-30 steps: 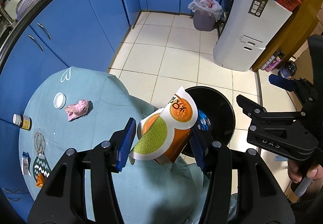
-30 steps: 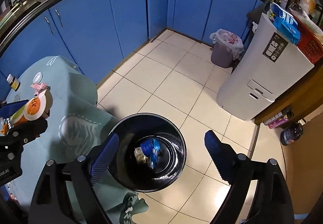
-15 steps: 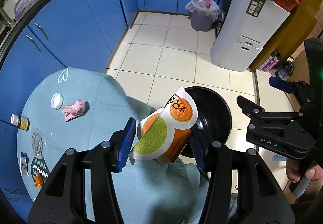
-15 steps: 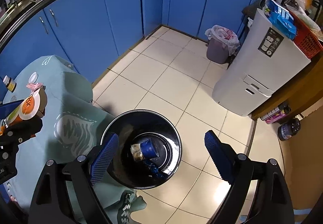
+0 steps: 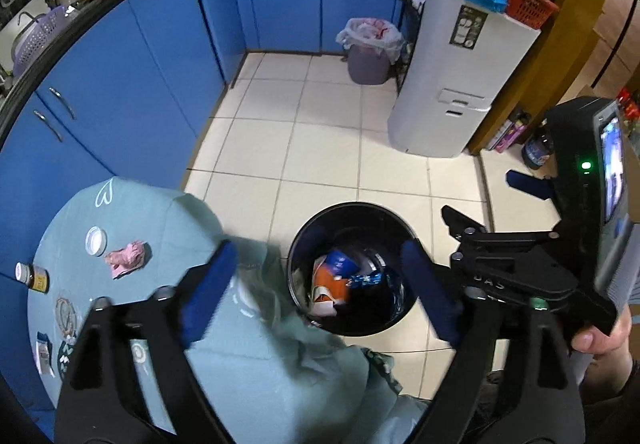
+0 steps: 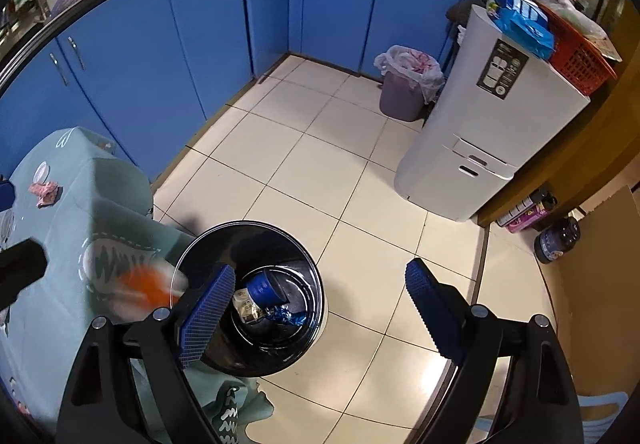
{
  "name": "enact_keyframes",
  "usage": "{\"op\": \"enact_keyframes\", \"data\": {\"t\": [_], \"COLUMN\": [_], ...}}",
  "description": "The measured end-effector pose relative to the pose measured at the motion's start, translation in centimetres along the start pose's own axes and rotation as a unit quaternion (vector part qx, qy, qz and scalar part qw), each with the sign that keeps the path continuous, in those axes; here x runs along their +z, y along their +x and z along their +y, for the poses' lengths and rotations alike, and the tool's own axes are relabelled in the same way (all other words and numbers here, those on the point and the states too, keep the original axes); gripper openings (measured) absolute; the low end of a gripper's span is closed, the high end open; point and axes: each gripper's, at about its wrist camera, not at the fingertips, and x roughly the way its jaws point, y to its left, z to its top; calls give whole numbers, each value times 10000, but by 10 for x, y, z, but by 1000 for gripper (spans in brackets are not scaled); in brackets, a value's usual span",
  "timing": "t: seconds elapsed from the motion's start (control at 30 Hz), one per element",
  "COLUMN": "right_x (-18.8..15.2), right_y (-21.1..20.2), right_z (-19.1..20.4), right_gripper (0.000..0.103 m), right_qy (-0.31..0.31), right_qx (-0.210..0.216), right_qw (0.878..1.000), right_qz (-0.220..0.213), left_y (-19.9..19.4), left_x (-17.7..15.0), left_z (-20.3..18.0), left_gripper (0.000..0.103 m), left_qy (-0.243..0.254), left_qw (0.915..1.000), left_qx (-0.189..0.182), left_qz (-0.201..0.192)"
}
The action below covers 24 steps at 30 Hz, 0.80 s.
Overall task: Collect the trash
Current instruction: 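Open the left gripper over the black bin to drop the paper cup, then grasp the white tissue with the left gripper while the right gripper grasps the pink cloth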
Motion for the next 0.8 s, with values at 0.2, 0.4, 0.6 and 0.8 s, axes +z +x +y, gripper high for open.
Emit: {"op": "enact_keyframes", "data": {"t": [0.2, 0.4, 0.6, 0.8], "right_x": [2, 4, 7, 12], "right_y": [-1, -3, -6, -12], "right_z": [0, 8, 26, 54], "right_gripper": [85, 85, 85, 85], "right_qy": [-26, -79, -243, -450], "right_qx": [-17, 47, 178, 446], "right_qw": [10000, 10000, 9995, 9979], "right_qz": [-16, -35, -57, -106], "left_y": [1, 1, -8, -20], "left_x": [1, -5, -15, -32], "left_z": [7, 18, 36, 67], "left_gripper": [91, 91, 95, 98], "left_qy": [-131, -275, -481, -844], "left_qw": [9999, 9996, 9987, 9954], "left_qx": [6, 58, 177, 417], "left_qz": [38, 91, -40, -147]}}
